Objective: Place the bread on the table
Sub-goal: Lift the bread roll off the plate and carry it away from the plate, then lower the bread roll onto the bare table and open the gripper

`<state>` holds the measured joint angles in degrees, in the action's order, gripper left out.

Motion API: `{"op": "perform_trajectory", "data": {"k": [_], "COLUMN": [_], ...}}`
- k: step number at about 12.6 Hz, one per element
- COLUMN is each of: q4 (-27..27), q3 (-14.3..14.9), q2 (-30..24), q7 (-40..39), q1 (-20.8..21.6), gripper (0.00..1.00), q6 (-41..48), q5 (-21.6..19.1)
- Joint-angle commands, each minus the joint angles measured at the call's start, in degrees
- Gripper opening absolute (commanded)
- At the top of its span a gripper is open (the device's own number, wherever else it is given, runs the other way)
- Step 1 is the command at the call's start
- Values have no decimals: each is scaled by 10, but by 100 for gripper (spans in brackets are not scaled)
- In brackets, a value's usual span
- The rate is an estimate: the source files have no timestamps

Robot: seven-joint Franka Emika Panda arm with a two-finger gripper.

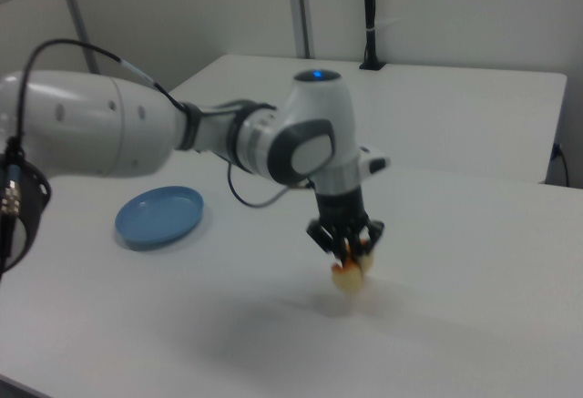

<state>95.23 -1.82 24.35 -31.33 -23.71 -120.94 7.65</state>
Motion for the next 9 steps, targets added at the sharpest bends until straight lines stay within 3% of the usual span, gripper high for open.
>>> {"op": "perform_trajectory", "data": {"k": [1, 3, 4, 5, 9], "q4": [-7, -6, -6, -6, -7], "q3": [-5, -5, -5, -5, -4], "q2": [33, 36, 36, 36, 18], "q7": [-36, -52, -55, -46, -27], "q1": [-37, -56, -59, -61, -64], "gripper": [16, 17, 28, 99, 100], "q6": [-3, -18, -18, -18, -8], "q5": [53, 59, 55, 55, 42]}}
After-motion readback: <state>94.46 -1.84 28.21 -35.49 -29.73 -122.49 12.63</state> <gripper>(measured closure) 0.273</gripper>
